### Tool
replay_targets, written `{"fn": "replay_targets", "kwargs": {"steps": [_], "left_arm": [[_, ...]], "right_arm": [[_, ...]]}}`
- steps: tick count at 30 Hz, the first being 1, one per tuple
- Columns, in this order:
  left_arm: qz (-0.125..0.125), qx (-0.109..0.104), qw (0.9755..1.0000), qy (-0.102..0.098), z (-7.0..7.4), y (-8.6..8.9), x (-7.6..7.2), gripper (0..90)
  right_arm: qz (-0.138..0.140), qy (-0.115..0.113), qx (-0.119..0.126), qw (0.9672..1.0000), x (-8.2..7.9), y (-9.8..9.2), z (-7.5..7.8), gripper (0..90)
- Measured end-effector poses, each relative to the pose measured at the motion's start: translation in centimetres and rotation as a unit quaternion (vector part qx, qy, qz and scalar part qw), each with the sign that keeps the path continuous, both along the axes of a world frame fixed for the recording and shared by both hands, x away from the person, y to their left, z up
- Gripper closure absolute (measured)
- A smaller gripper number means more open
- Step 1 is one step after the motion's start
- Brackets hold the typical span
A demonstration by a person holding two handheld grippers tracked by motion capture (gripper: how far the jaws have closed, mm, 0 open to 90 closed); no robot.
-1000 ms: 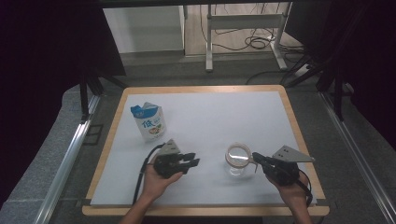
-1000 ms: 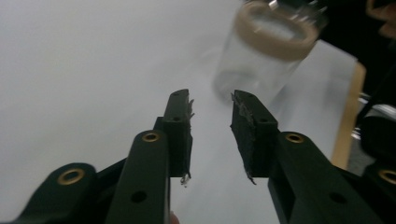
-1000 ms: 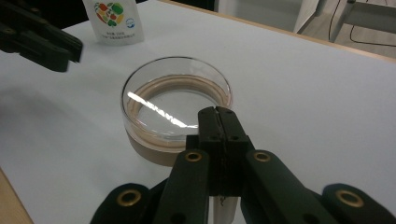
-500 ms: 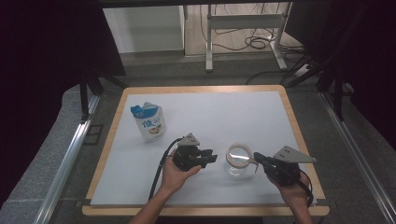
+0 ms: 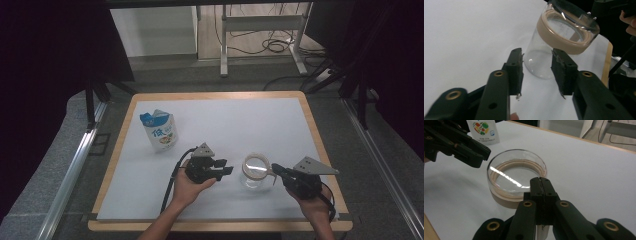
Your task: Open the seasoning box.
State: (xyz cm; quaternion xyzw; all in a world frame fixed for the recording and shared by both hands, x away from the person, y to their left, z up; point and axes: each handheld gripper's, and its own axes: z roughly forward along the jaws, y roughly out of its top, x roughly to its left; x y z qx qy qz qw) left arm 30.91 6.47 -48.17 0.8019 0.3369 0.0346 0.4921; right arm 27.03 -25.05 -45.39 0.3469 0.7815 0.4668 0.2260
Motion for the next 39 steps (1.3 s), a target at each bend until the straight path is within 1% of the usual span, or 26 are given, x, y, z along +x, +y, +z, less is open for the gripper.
{"fn": "replay_targets", "kwargs": {"steps": [3, 6, 9, 13, 17, 18, 19, 22, 29, 34, 39], "left_arm": [[0.001, -0.004, 1.0, -0.001, 0.0, 0.1, 0.0, 51.2], [0.003, -0.006, 1.0, -0.002, 0.1, 0.0, 0.0, 48.9], [0.002, -0.006, 1.0, -0.003, 0.1, -0.2, 0.0, 48.2], [0.003, -0.007, 1.0, 0.0, 0.1, -0.1, 0.0, 45.8], [0.003, -0.008, 1.0, -0.002, 0.0, 0.0, 0.0, 44.0], [0.003, -0.009, 1.0, -0.001, -0.1, 0.1, 0.0, 42.1], [0.003, -0.009, 1.0, -0.001, -0.1, 0.2, 0.0, 41.6], [0.004, -0.01, 0.9999, 0.002, -0.2, 0.4, 0.0, 40.7], [0.005, -0.01, 0.9999, 0.0, 0.0, 0.3, -0.1, 41.3], [0.006, -0.009, 0.9999, 0.002, 0.0, 0.0, 0.0, 44.5], [0.006, -0.007, 1.0, -0.001, 0.0, -0.1, 0.0, 47.0]], "right_arm": [[-0.002, 0.001, 0.005, 1.0, 0.0, -0.2, -0.1, 90.0], [-0.003, 0.0, 0.002, 1.0, 0.0, -0.2, -0.1, 90.0], [-0.004, 0.001, 0.005, 1.0, 0.0, -0.3, -0.1, 90.0], [-0.002, 0.002, 0.014, 0.9999, 0.0, -0.5, -0.2, 90.0], [0.002, 0.002, 0.021, 0.9998, 0.0, -0.6, -0.3, 90.0], [0.004, 0.005, 0.031, 0.9995, 0.1, -0.7, -0.4, 90.0], [0.005, 0.007, 0.034, 0.9994, 0.2, -0.8, -0.5, 90.0], [0.006, 0.006, 0.036, 0.9993, 0.2, -0.9, -0.5, 90.0], [0.001, 0.004, 0.032, 0.9995, 0.1, -1.0, -0.5, 90.0], [0.001, 0.003, 0.033, 0.9994, 0.0, -1.1, -0.6, 90.0], [0.002, 0.0, 0.033, 0.9994, 0.0, -1.0, -0.6, 90.0]]}}
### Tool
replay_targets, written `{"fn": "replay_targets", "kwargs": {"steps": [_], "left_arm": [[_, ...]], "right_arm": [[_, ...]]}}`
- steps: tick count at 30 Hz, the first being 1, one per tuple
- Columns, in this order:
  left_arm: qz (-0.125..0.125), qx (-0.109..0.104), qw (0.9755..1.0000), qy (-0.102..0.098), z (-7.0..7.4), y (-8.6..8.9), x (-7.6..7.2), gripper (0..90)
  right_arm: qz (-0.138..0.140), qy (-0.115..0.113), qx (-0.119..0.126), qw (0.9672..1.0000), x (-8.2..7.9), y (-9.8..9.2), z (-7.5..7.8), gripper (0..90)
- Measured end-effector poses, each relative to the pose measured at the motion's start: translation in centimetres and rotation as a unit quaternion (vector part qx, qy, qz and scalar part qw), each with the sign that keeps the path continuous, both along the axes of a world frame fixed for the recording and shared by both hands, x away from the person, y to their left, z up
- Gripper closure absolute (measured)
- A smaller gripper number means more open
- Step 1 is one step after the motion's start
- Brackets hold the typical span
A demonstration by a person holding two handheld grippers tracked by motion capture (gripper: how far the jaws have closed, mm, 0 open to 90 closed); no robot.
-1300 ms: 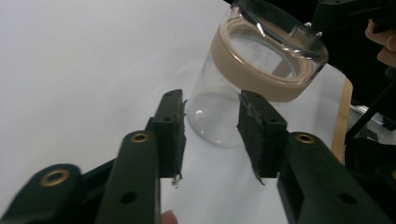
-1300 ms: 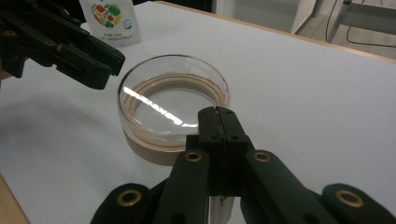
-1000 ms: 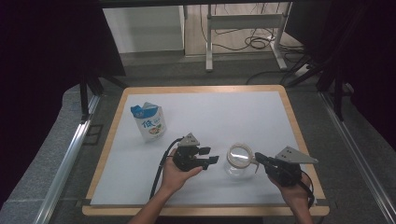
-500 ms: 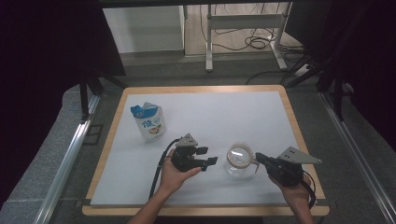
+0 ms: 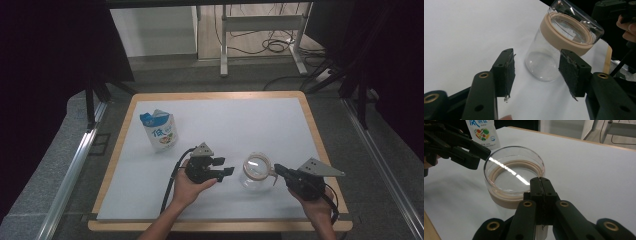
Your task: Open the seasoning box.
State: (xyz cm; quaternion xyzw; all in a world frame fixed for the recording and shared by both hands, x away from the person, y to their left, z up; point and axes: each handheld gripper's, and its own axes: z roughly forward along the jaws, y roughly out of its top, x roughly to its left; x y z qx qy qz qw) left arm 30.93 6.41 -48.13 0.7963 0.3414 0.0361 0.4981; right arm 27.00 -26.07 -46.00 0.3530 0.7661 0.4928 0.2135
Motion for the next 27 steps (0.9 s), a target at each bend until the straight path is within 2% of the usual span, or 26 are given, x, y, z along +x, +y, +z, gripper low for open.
{"fn": "replay_targets", "kwargs": {"steps": [7, 12, 17, 21, 27], "left_arm": [[0.004, -0.002, 1.0, 0.003, -0.2, 0.3, 0.0, 46.6], [0.003, -0.001, 1.0, 0.001, -0.1, 0.2, 0.0, 47.6], [-0.002, 0.001, 1.0, -0.001, 0.0, -0.4, 0.2, 54.0], [-0.015, 0.001, 0.9998, -0.01, 0.4, -1.7, 0.4, 64.3], [-0.024, 0.003, 0.9996, -0.017, 0.7, -2.8, 0.5, 71.5]], "right_arm": [[0.004, -0.011, 0.015, 0.9998, 0.1, 0.3, -0.4, 90.0], [0.006, -0.01, 0.023, 0.9997, 0.1, 0.1, -0.5, 90.0], [0.006, -0.009, 0.022, 0.9997, 0.1, 0.1, -0.5, 90.0], [0.007, -0.008, 0.025, 0.9996, 0.1, 0.0, -0.6, 90.0], [0.006, -0.008, 0.025, 0.9996, 0.1, -0.2, -0.6, 90.0]]}}
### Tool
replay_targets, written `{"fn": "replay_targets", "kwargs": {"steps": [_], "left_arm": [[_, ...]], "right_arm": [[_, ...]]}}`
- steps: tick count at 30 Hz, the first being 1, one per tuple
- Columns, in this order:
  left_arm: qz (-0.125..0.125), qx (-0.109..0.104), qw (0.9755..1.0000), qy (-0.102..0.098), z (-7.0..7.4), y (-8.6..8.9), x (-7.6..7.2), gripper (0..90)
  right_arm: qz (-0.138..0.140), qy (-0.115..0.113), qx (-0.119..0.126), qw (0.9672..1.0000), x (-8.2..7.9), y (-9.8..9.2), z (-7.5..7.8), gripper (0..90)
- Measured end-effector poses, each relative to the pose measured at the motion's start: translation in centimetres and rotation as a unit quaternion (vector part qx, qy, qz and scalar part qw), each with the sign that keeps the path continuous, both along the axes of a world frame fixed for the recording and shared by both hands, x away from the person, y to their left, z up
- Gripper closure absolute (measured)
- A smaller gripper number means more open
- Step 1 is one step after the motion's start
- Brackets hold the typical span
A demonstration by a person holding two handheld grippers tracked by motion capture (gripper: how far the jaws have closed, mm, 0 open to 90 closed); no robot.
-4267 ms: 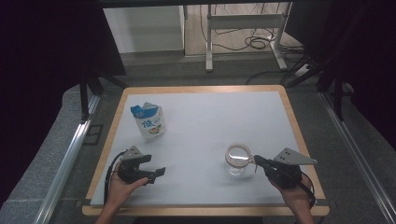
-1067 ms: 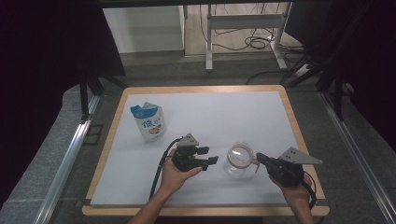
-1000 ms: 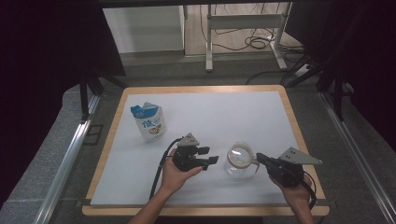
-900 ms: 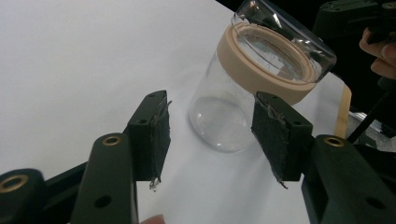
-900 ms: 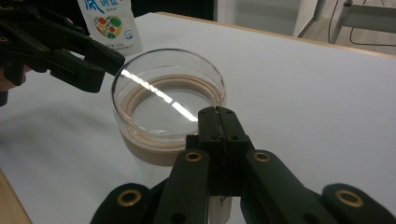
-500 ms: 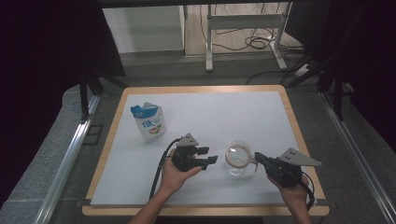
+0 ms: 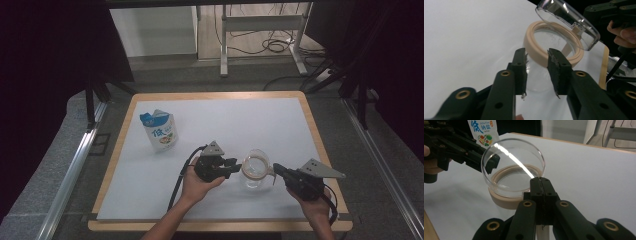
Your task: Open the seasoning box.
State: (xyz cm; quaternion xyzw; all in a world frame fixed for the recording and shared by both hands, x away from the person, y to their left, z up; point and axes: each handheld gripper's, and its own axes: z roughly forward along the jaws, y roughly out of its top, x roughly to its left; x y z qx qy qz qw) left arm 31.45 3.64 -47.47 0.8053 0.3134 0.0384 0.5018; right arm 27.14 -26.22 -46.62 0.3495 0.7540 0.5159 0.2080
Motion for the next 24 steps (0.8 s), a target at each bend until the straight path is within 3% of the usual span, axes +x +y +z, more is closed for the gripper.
{"fn": "replay_targets", "kwargs": {"steps": [7, 11, 19, 24], "left_arm": [[-0.012, -0.013, 0.9998, -0.008, 1.0, -1.2, 0.1, 78.3], [-0.024, -0.012, 0.9994, -0.02, 2.2, -2.6, 0.2, 84.2], [-0.032, -0.017, 0.9991, -0.021, 2.6, -3.5, 0.2, 89.6], [-0.047, -0.008, 0.9984, -0.028, 3.2, -4.4, 0.0, 90.0]], "right_arm": [[-0.005, 0.002, -0.005, 1.0, 0.2, -0.1, -0.3, 90.0], [-0.006, 0.001, -0.008, 0.9999, 0.1, -0.1, -0.2, 90.0], [-0.004, -0.001, -0.009, 1.0, -0.1, -0.1, -0.1, 90.0], [-0.013, 0.005, -0.008, 0.9999, -0.3, -0.4, -0.4, 89.6]]}}
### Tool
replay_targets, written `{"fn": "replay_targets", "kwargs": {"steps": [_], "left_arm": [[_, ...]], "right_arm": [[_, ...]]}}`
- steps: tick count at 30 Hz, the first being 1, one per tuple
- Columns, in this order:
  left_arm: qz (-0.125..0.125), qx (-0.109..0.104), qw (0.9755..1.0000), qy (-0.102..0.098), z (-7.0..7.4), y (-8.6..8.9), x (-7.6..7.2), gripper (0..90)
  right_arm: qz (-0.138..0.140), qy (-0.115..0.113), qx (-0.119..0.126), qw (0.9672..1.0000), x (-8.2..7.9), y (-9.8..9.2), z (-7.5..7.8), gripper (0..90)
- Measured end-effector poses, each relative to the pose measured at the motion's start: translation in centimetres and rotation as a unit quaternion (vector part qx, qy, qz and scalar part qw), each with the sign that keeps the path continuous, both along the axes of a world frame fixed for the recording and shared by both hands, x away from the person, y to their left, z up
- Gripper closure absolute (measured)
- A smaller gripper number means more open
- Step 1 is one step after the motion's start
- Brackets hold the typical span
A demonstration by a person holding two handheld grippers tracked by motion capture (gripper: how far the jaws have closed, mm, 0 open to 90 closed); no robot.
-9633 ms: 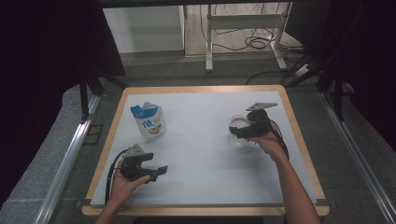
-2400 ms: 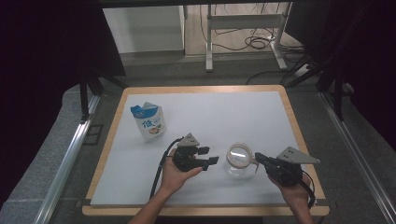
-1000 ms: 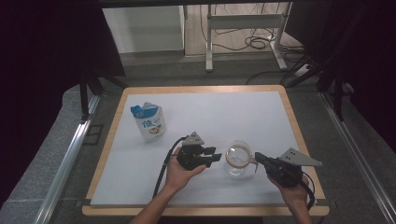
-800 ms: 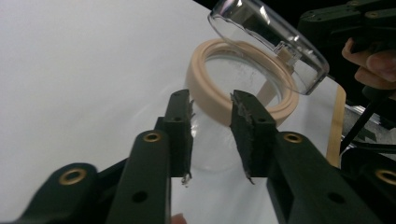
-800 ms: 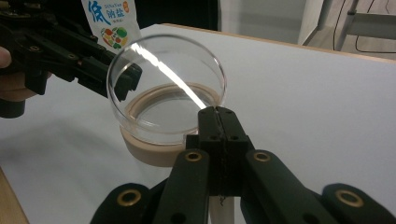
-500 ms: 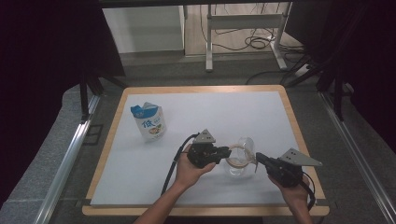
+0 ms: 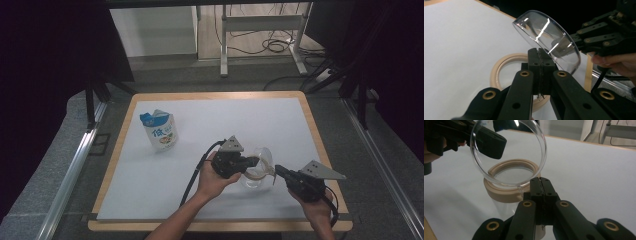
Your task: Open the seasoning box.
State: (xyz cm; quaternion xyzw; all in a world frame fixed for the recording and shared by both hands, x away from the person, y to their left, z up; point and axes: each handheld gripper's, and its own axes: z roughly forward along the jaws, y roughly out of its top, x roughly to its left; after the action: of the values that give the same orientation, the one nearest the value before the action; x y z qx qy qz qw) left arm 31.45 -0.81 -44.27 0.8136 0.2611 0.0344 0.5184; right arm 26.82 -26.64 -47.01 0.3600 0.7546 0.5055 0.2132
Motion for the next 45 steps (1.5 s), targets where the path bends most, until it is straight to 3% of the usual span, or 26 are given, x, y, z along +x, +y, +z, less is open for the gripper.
{"fn": "replay_targets", "kwargs": {"steps": [5, 8, 13, 19, 23, 26, 27, 29, 30, 31, 32, 33, 35, 36, 37, 38, 39, 42, 43, 45], "left_arm": [[-0.013, 0.007, 0.9999, -0.007, 0.6, -1.3, -0.2, 90.0], [-0.021, 0.011, 0.9997, -0.011, 0.9, -2.0, -0.4, 90.0], [-0.033, 0.023, 0.9989, -0.022, 1.3, -3.5, -0.9, 90.0], [-0.025, 0.021, 0.9992, -0.022, 1.1, -3.3, -0.8, 85.0], [-0.015, 0.01, 0.9998, -0.013, 0.9, -2.0, -0.4, 81.1], [-0.011, 0.013, 0.9999, -0.002, 0.7, -0.6, -0.4, 70.6], [-0.002, 0.017, 0.9998, -0.004, 0.6, 0.5, -0.5, 67.4], [0.002, 0.017, 0.9998, -0.007, 0.6, 1.2, -0.7, 65.8], [0.016, 0.017, 0.9996, -0.015, 0.4, 2.5, -1.2, 60.0], [0.016, 0.017, 0.9996, -0.015, 0.4, 2.5, -1.2, 56.4], [0.02, 0.024, 0.9993, -0.022, 0.3, 3.1, -1.4, 56.4], [0.03, 0.03, 0.9987, -0.026, 0.0, 4.4, -1.9, 49.9], [0.033, 0.028, 0.9988, -0.023, -0.2, 5.1, -2.1, 44.5], [0.04, 0.025, 0.9987, -0.018, -0.7, 6.5, -2.4, 42.6], [0.04, 0.025, 0.9987, -0.018, -0.7, 6.5, -2.4, 41.3], [0.053, 0.027, 0.9981, -0.019, -1.1, 8.0, -2.6, 39.7], [0.053, 0.027, 0.9981, -0.019, -1.1, 8.0, -2.6, 38.5], [0.074, 0.03, 0.9966, -0.021, -1.8, 10.2, -3.1, 35.6], [0.085, 0.027, 0.9959, -0.018, -2.2, 11.6, -3.3, 33.8], [0.091, 0.026, 0.9954, -0.018, -2.3, 12.3, -3.5, 32.6]], "right_arm": [[-0.013, 0.005, 0.003, 0.9999, -1.5, -1.0, -0.4, 83.8], [-0.018, 0.01, -0.005, 0.9998, -2.5, -1.3, -1.3, 70.0], [0.002, 0.036, -0.012, 0.9993, -3.8, -1.1, -3.7, 54.5], [0.006, 0.038, -0.008, 0.9992, -4.0, -0.5, -4.1, 48.8], [0.007, 0.032, -0.001, 0.9995, -4.4, -0.1, -3.8, 47.2], [0.01, 0.02, 0.003, 0.9997, -4.9, 0.4, -3.5, 45.8], [0.014, 0.015, 0.011, 0.9997, -5.3, 0.7, -3.3, 44.9], [0.018, 0.014, 0.013, 0.9997, -5.4, 0.9, -3.2, 44.8], [0.025, 0.01, 0.014, 0.9995, -5.8, 1.4, -3.0, 42.2], [0.025, 0.01, 0.014, 0.9995, -5.8, 1.4, -3.0, 42.2], [0.028, 0.008, 0.017, 0.9994, -5.9, 1.6, -3.0, 40.6], [0.037, 0.006, 0.019, 0.9991, -6.1, 2.1, -2.9, 38.7], [0.044, 0.004, 0.02, 0.9988, -6.2, 2.3, -2.9, 37.7], [0.052, 0.003, 0.022, 0.9984, -6.2, 2.9, -2.8, 37.0], [0.052, 0.003, 0.022, 0.9984, -6.2, 2.9, -2.8, 37.0], [0.061, -0.002, 0.018, 0.998, -6.2, 3.4, -2.7, 36.6], [0.061, -0.002, 0.018, 0.998, -6.2, 3.4, -2.7, 36.6], [0.074, -0.01, 0.017, 0.997, -6.2, 4.3, -2.4, 35.9], [0.083, -0.016, 0.017, 0.9963, -6.2, 4.9, -2.1, 35.9], [0.088, -0.018, 0.014, 0.9959, -6.1, 5.2, -2.0, 35.7]]}}
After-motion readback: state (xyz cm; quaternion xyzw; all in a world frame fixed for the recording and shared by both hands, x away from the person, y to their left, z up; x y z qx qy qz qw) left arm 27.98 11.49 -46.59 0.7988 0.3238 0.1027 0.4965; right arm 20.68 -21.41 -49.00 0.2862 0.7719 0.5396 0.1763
